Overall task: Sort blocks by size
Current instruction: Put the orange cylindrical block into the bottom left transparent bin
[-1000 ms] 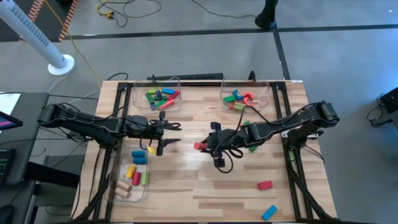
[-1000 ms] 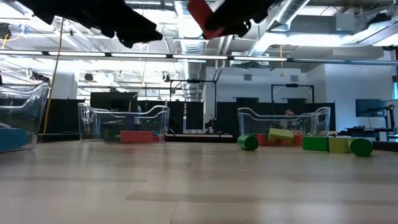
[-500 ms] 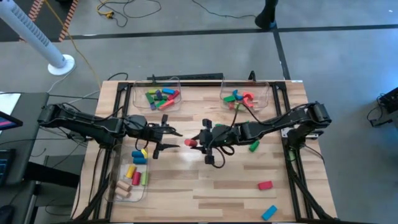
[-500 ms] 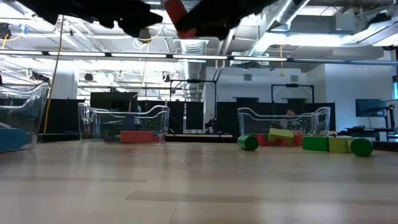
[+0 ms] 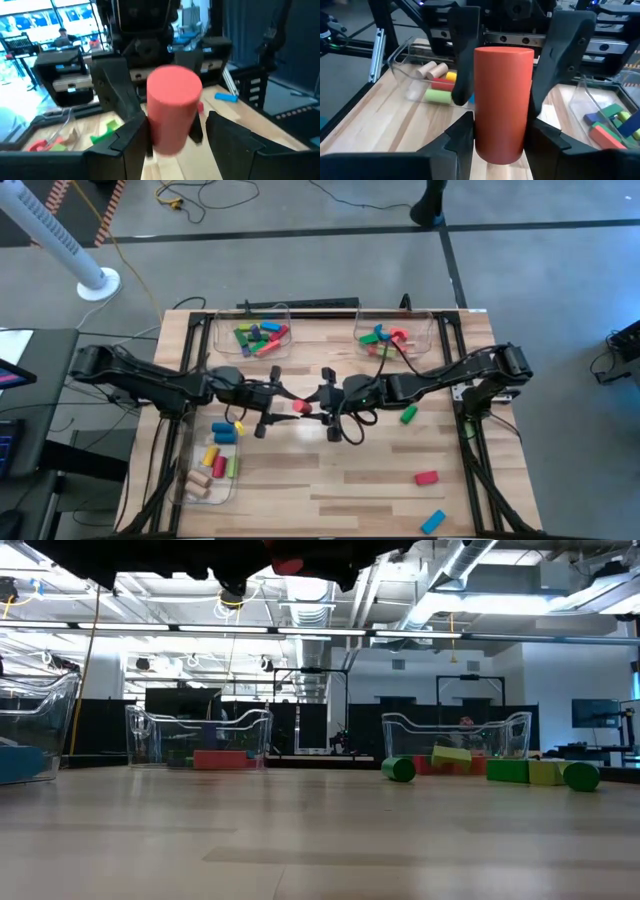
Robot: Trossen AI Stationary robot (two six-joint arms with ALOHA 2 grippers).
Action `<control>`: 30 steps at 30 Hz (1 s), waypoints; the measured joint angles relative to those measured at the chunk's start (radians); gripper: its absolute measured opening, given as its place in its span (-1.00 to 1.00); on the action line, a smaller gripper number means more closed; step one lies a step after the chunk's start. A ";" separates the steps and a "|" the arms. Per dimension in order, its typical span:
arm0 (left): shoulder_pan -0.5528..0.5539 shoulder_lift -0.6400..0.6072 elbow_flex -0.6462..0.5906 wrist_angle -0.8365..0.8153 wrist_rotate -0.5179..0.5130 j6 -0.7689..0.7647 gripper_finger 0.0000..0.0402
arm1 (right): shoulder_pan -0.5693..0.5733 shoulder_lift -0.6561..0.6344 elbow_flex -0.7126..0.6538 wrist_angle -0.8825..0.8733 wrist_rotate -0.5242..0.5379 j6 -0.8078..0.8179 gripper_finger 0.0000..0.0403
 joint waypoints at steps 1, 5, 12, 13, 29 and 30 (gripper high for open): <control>0.000 0.013 0.000 0.026 -0.001 -0.006 -0.05 | 0.000 0.000 0.000 -0.001 0.000 0.000 -0.17; 0.000 0.026 0.000 0.086 -0.007 -0.013 -0.05 | -0.002 0.000 0.000 0.003 0.002 -0.001 -0.17; 0.000 0.026 0.000 0.124 -0.007 -0.013 -0.05 | -0.004 0.000 0.000 0.000 0.004 -0.003 -0.17; 0.000 0.026 0.000 0.124 -0.007 -0.010 -0.05 | -0.004 0.000 0.000 0.001 0.005 -0.003 -0.17; 0.001 0.079 0.000 0.178 -0.012 0.012 -0.37 | -0.006 0.000 0.000 0.005 0.004 -0.003 -0.17; 0.001 0.079 0.000 0.178 -0.012 0.013 -0.37 | -0.006 0.000 0.000 0.004 0.004 -0.003 -0.16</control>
